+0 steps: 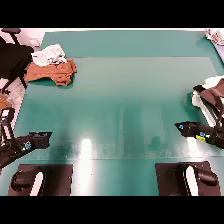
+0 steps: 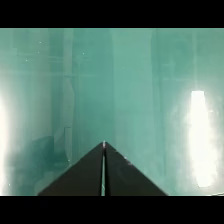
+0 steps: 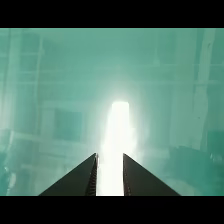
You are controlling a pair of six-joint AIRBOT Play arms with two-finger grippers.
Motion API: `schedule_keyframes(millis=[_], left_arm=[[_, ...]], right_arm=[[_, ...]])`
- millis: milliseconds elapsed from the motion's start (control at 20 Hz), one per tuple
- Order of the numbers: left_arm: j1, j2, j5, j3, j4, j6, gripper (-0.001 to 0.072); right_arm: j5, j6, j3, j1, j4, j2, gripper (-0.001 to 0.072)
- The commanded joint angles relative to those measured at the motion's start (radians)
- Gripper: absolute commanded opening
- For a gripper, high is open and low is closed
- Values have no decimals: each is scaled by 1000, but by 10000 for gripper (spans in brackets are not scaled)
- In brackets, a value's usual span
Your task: Fold the shirts.
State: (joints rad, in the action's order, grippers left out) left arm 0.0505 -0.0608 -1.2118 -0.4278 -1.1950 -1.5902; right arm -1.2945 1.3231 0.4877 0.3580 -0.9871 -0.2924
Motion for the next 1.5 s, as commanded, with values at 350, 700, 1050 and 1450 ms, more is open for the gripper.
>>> schedule_keyframes(millis=[350, 700, 1050, 1450], left_arm=[[0, 1, 0, 1, 0, 0, 23], [0, 1, 16, 1, 13, 0, 23], [0, 1, 235, 0, 58, -3, 22], [0, -201, 366, -153, 97, -183, 23]], right_arm=[[66, -1, 39, 1, -10, 72, 179], [66, 5, -45, 1, -8, 227, 179], [34, 8, -67, 1, -9, 322, 179], [35, 9, -43, 1, -6, 201, 180]])
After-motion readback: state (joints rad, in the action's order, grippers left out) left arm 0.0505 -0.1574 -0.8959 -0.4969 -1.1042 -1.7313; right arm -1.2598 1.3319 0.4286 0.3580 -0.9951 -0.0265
